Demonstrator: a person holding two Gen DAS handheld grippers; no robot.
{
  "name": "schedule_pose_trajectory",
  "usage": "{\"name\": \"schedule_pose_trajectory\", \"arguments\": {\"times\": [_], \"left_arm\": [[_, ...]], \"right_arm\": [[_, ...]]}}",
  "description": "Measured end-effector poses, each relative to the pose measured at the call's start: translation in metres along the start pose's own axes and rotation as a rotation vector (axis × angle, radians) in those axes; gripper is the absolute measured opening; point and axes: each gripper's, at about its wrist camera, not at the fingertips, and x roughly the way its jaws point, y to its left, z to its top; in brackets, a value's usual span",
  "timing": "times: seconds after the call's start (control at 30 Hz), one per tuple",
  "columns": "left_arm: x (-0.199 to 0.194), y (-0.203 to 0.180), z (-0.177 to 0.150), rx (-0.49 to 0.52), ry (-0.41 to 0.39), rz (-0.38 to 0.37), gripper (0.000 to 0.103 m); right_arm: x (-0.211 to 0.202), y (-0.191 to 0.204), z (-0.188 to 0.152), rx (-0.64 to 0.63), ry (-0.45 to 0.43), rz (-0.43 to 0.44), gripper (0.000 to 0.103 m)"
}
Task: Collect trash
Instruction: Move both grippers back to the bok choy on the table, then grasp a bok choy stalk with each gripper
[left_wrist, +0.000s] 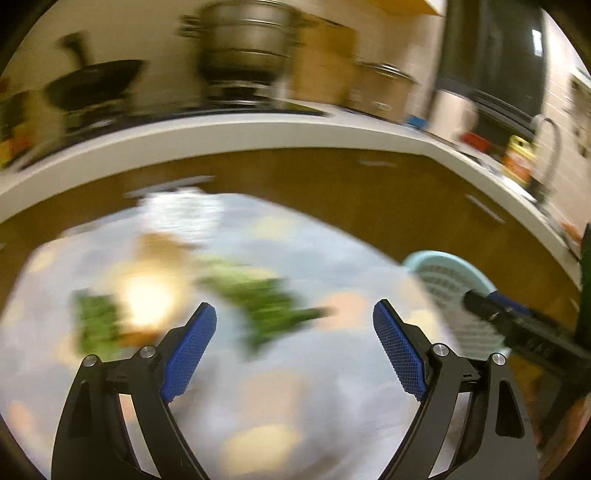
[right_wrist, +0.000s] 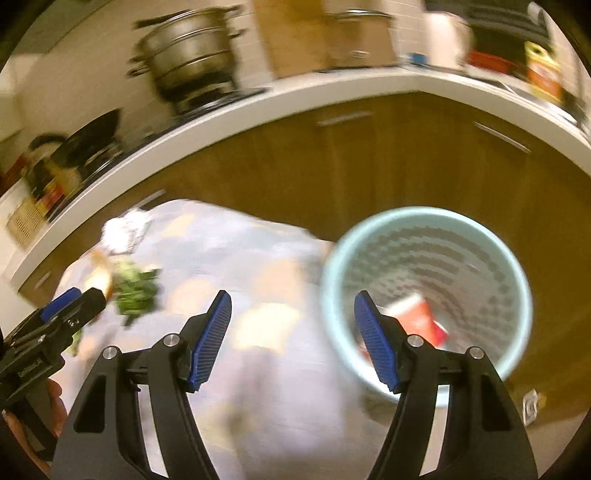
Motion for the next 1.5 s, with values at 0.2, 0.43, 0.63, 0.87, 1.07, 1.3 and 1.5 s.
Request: {"name": "schedule_pose_trajectory", "arguments": {"times": [0.2, 0.43, 0.63, 0.87, 1.07, 1.3, 1.5], "left_arm": [[-0.025, 0.087, -0.012, -0.086, 0.013, 0.166, 0.085], [-0.008, 0.144, -0.031, -0.144, 0.125, 0.147, 0.083], [0.011, 0.148, -0.028, -0.125, 0.148, 0.113, 0.072], [0.016, 0.139, -0.028, -0.072, 0.127, 0.108, 0.026], [0.003, 0.143, -0.027, -0.11, 0.044, 0.113, 0.023], [-0.003, 0.148, -0.027, -0.145, 0.015, 0.08, 0.023], [0.0, 0.143, -0.027, -0.115, 0.017, 0.101, 0.023]], "right_arm": [[0.022, 0.075, 0.004, -0.129, -0.003, 0.093, 0.059], [0.046, 0.124, -0.004, -0.224, -0.019, 0.154, 0.059], [0.063, 0.14, -0.005, -0.274, 0.001, 0.154, 0.059], [0.077, 0.162, 0.001, -0.387, 0.035, 0.16, 0.059], [0.099, 0.174, 0.0, -0.409, 0.071, 0.135, 0.059], [0.125, 0.186, -0.004, -0.462, 0.154, 0.036, 0.053], [0.113, 0.19, -0.012, -0.494, 0.126, 0.063, 0.024]]}}
